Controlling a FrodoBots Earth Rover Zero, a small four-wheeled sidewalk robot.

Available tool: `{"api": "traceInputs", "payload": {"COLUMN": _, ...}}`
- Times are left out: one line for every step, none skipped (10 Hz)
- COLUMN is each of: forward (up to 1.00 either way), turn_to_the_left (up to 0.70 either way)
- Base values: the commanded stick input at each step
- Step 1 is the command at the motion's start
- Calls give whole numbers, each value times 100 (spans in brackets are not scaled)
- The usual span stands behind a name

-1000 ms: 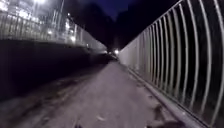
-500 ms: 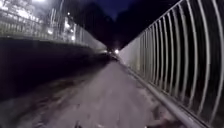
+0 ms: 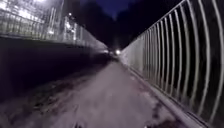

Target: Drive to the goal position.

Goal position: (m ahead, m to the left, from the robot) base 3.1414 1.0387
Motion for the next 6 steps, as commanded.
{"api": "traceInputs", "payload": {"forward": 30, "turn_to_the_left": 1}}
{"api": "traceInputs", "payload": {"forward": 30, "turn_to_the_left": 1}}
{"api": "traceInputs", "payload": {"forward": 30, "turn_to_the_left": 1}}
{"api": "traceInputs", "payload": {"forward": 30, "turn_to_the_left": 1}}
{"api": "traceInputs", "payload": {"forward": 30, "turn_to_the_left": 1}}
{"api": "traceInputs", "payload": {"forward": 30, "turn_to_the_left": 1}}
